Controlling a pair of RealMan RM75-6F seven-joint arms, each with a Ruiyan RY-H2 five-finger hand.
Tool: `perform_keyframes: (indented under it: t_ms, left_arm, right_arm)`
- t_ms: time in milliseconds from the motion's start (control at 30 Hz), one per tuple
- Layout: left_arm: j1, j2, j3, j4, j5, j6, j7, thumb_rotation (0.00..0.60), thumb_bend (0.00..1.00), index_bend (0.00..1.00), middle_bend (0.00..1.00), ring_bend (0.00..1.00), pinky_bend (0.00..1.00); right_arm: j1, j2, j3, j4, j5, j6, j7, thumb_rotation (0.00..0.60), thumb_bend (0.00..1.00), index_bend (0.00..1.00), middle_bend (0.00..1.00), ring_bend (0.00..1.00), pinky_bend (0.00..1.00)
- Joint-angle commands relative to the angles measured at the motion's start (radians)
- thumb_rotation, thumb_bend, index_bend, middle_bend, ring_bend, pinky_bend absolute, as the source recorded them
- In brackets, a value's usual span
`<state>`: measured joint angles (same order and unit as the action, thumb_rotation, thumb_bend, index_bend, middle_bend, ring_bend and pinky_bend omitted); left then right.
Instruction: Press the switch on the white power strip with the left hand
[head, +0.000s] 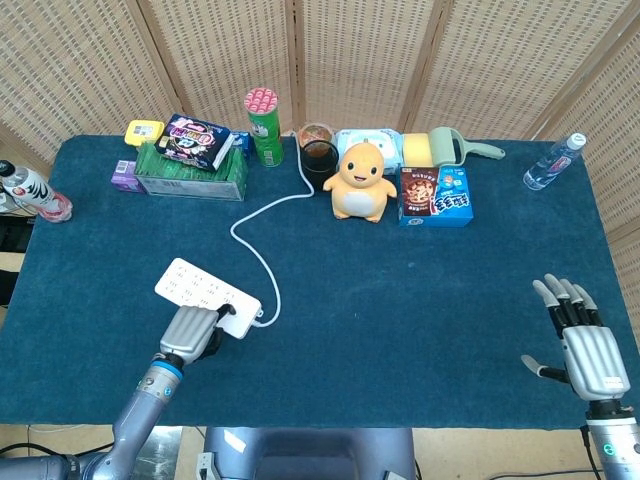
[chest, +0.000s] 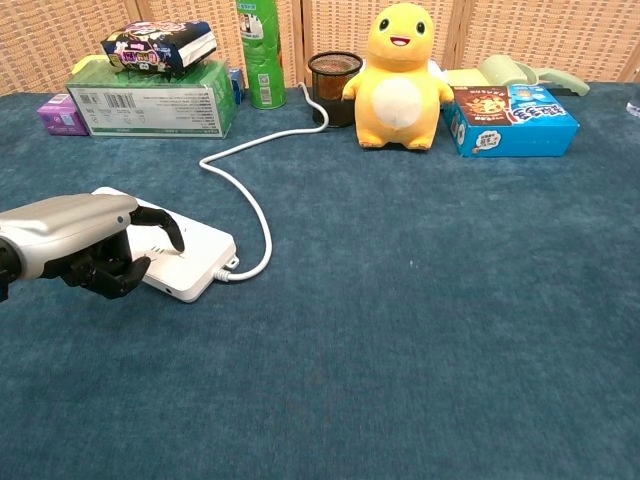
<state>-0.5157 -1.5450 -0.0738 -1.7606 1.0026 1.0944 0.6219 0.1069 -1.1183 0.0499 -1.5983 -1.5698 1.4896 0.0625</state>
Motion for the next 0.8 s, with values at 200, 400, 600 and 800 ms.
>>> perform_keyframes:
  t_ms: [200,400,600,800]
  left_arm:
    - [-0.013,-0.006,0.004,0.009,-0.008,0.000,-0.007,0.600,0.66,0.28,1.00,1.00,1.00]
    - [-0.020,-0.011,0.008,0.009,-0.031,0.008,0.007,0.600,0.66,0.28,1.00,1.00,1.00]
    - [-0.031,-0.012,0.011,0.013,-0.050,0.001,0.006,0.600,0.66,0.28,1.00,1.00,1.00]
    - [-0.042,-0.013,0.015,0.017,-0.071,-0.006,0.009,0.600,0.66,0.28,1.00,1.00,1.00]
  right_arm:
    - [-0.001,0.000,0.001,0.000,0.003,0.001,0.003,0.600,0.00,0.00,0.00,0.00,0.00]
    - [-0.001,0.003,0.004,0.004,0.009,0.000,0.011,0.600,0.00,0.00,0.00,0.00,0.00]
    - [-0.002,0.005,0.005,0.001,0.007,0.003,0.012,0.600,0.00,0.00,0.00,0.00,0.00]
    - [-0.002,0.004,0.005,0.003,0.007,0.004,0.012,0.600,0.00,0.00,0.00,0.00,0.00]
